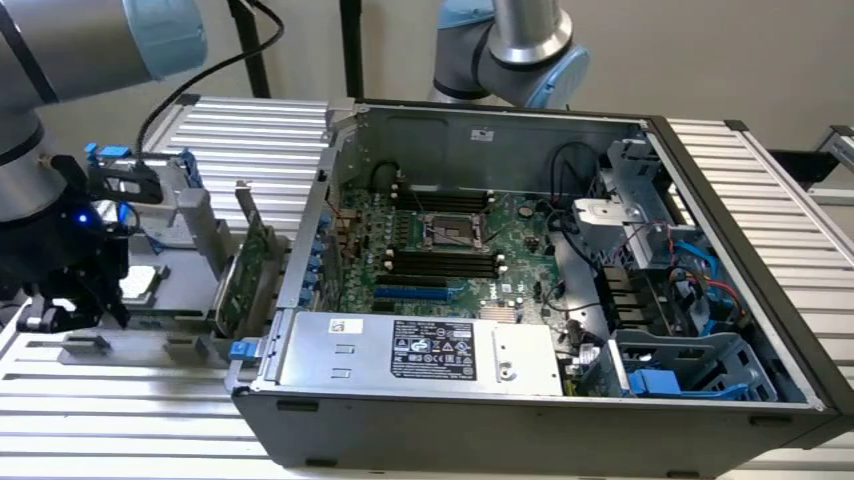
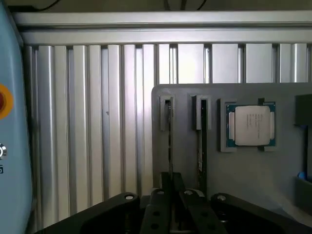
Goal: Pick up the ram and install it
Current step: 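Pick up the ram and move it above insertion slot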
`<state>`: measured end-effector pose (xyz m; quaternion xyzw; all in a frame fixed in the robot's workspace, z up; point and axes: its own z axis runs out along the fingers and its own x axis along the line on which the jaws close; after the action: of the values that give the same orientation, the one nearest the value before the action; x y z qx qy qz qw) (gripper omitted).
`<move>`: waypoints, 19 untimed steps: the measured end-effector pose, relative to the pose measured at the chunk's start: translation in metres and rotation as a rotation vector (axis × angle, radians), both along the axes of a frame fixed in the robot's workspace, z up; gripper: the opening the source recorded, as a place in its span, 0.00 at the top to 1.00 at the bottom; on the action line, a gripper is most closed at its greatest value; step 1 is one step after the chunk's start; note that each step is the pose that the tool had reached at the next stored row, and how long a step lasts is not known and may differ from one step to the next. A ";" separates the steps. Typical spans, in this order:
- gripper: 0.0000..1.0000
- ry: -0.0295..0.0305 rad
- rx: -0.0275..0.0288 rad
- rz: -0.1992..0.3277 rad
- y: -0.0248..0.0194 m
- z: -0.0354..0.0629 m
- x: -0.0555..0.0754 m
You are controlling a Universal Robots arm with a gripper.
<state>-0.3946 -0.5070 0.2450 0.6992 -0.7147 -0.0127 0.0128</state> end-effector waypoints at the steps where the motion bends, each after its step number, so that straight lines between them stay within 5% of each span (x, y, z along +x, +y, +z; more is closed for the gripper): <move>1: 1.00 0.0001 -0.0001 0.000 0.0000 0.0045 0.000; 19: 1.00 0.0000 0.0015 0.000 0.0000 0.0862 0.016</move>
<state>-0.3782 -0.5071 0.3312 0.6992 -0.7147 -0.0133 0.0122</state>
